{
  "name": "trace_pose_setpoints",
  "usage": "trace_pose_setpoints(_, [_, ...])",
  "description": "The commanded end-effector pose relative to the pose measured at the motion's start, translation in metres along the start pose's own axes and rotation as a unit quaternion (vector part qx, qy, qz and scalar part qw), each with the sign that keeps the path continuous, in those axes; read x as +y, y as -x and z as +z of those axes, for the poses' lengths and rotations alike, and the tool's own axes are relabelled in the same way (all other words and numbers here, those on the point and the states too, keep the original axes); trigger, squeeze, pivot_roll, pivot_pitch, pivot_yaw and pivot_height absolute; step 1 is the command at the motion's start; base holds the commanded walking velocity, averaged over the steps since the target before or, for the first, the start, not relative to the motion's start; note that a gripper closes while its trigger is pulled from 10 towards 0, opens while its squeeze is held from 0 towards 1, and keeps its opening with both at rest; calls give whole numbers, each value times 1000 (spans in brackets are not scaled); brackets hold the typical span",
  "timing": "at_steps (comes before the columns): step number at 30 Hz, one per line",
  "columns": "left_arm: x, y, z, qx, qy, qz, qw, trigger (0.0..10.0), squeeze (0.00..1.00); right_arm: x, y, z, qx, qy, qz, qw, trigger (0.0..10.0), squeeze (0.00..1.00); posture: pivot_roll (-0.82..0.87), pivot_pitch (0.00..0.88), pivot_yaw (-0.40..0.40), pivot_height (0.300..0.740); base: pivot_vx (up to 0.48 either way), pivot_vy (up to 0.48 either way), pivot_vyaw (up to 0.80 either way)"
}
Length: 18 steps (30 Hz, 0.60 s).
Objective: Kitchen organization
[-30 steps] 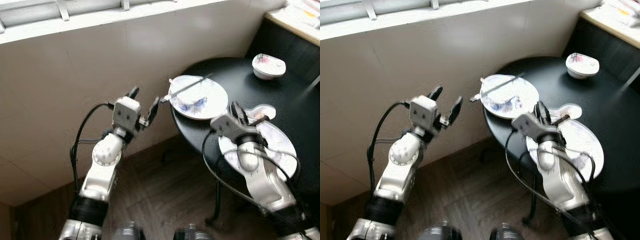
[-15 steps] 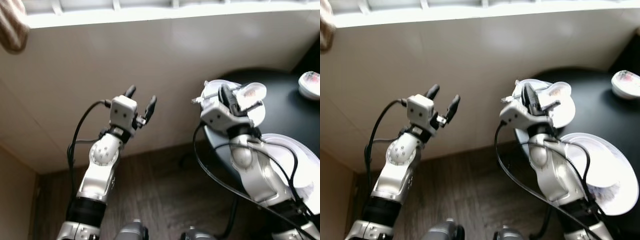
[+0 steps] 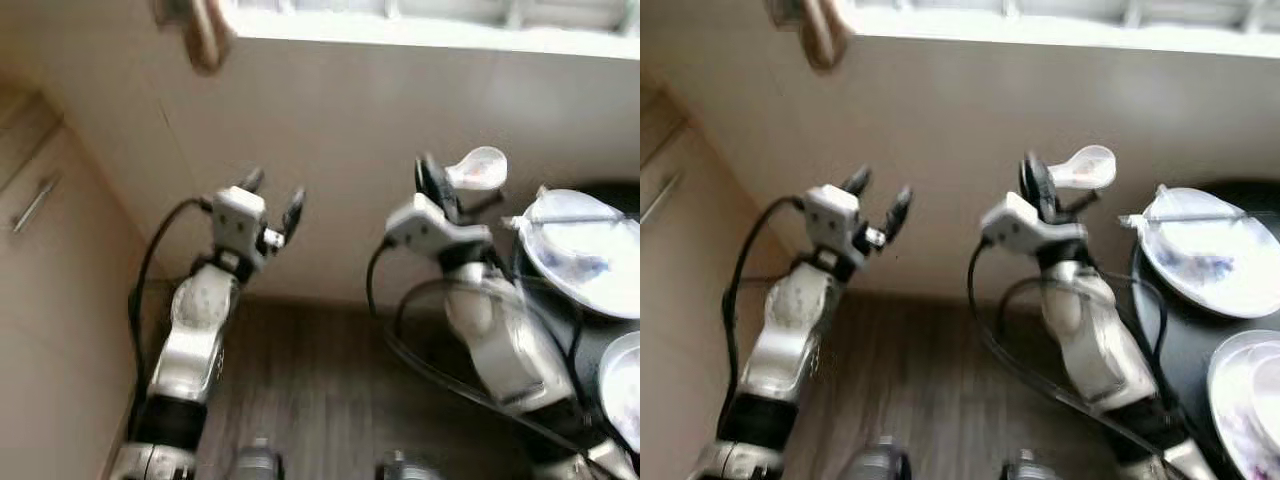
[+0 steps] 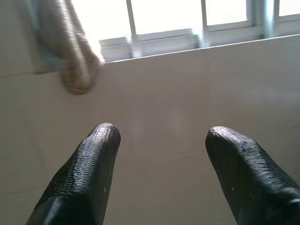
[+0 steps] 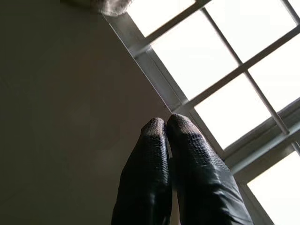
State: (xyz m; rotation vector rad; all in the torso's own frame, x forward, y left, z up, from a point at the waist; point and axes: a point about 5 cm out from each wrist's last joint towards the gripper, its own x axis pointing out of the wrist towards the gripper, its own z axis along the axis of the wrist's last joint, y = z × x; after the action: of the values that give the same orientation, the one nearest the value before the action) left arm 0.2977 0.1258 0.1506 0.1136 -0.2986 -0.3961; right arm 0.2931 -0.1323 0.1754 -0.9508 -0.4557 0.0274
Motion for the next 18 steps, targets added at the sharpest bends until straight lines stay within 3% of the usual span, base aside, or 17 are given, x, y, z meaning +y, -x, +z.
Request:
trace_pose_setpoints(1, [-9, -2, 0, -2, 6, -11, 1000, 10000, 0, -3, 2, -5, 6, -3, 0, 1000, 10000, 0, 100, 0, -41, 740, 0, 0, 800])
trace_pose_setpoints(18, [-8, -2, 1, -5, -1, -10, 1000, 10000, 0, 1, 2, -1, -11, -21, 11, 1000, 10000, 0, 104, 0, -41, 740, 0, 0, 800])
